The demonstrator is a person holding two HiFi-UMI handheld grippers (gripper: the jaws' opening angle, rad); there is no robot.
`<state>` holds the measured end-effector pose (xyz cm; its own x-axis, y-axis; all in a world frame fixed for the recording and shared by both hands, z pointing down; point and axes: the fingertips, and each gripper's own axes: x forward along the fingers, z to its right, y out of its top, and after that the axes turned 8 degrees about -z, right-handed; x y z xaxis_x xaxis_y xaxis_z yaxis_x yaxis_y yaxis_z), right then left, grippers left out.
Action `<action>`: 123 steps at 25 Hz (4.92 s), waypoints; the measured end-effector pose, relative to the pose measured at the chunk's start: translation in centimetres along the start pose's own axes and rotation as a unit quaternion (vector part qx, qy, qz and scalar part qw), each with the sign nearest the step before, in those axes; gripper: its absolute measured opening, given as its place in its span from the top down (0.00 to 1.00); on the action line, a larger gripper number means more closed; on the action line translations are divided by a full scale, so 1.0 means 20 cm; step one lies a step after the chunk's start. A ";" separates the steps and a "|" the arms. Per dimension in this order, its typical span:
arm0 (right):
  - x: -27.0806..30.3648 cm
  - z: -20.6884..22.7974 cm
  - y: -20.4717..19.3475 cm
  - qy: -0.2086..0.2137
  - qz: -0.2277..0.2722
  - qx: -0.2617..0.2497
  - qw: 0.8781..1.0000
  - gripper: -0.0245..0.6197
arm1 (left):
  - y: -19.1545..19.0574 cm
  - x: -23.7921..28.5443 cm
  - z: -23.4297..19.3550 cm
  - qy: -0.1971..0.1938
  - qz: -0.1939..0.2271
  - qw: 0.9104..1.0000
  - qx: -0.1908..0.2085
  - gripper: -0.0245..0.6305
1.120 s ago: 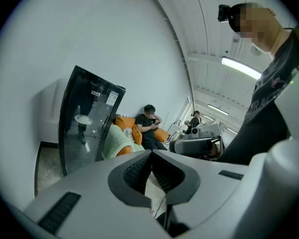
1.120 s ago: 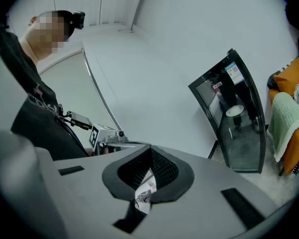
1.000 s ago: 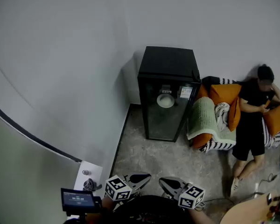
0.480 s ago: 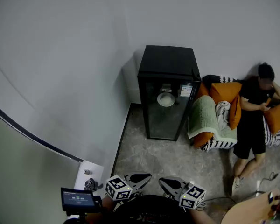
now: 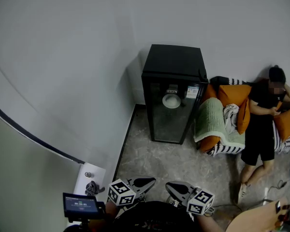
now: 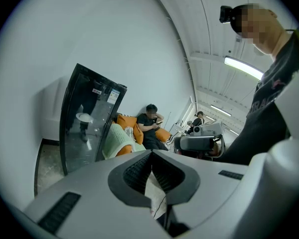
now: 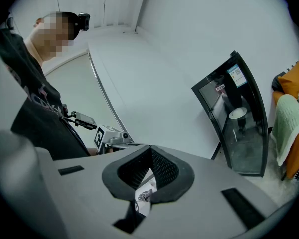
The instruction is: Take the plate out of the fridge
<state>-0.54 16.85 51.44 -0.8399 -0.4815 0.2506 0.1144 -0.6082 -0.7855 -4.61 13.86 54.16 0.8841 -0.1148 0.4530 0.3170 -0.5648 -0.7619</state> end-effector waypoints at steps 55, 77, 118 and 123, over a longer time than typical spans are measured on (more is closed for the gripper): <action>-0.43 0.59 0.28 -0.088 0.088 0.055 0.991 0.96 | 0.55 0.23 -1.26 0.194 0.032 0.978 -0.070 0.96; -0.20 0.73 0.38 -0.168 0.115 0.094 0.975 0.96 | 0.90 0.36 -2.16 0.212 -0.008 0.977 -0.039 0.75; -0.10 0.70 0.34 -0.236 0.145 0.121 0.953 0.96 | 1.09 0.55 -2.35 0.134 -0.125 0.979 0.093 0.80; -0.09 0.69 0.34 -0.236 0.142 0.122 0.953 0.96 | 1.08 0.55 -2.35 0.124 -0.135 0.978 0.100 0.81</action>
<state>9.07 4.81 53.54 -0.4305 -0.8440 0.3198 0.4703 -0.5122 -0.7187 -4.21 -38.08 64.38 0.6562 -0.1932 0.7294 0.6099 -0.4334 -0.6635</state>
